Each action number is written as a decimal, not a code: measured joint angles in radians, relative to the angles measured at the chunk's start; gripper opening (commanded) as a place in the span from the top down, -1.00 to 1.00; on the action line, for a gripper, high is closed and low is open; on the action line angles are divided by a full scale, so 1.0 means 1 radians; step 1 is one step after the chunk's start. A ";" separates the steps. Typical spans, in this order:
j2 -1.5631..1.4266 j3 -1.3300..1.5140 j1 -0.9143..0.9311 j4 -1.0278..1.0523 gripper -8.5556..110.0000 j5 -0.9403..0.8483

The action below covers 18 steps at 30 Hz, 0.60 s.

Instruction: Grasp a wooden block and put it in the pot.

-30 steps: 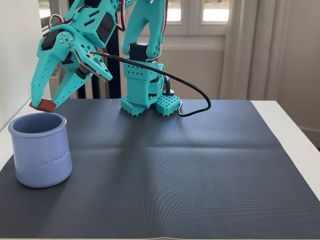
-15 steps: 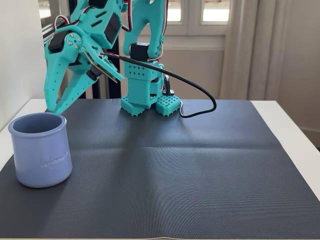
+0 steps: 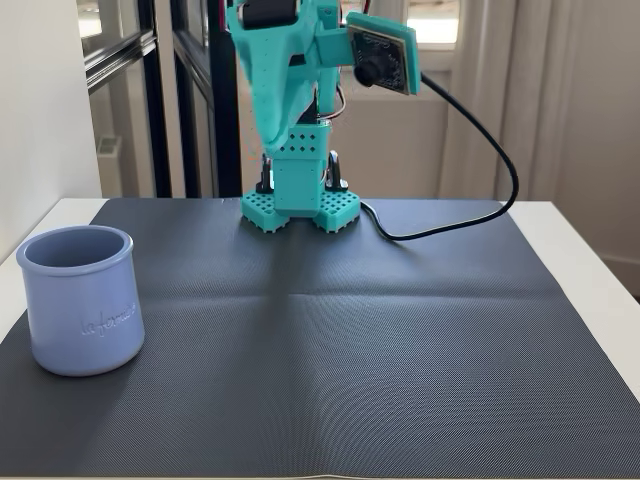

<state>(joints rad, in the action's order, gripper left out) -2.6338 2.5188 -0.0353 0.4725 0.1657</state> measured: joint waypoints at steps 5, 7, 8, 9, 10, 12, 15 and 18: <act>-0.276 0.150 -0.058 0.000 0.86 -0.064; -0.382 0.219 -0.051 0.000 0.86 -0.067; -0.430 0.258 -0.048 0.000 0.86 -0.067; -0.477 0.296 -0.048 0.000 0.86 -0.067; -0.522 0.333 -0.046 0.002 0.86 -0.069; -0.592 0.376 -0.003 0.048 0.86 -0.071; -0.695 0.380 0.029 0.147 0.86 -0.074; -0.742 0.413 0.049 0.181 0.86 -0.074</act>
<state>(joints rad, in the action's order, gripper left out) -3.3763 2.9314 0.0138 0.6535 0.0920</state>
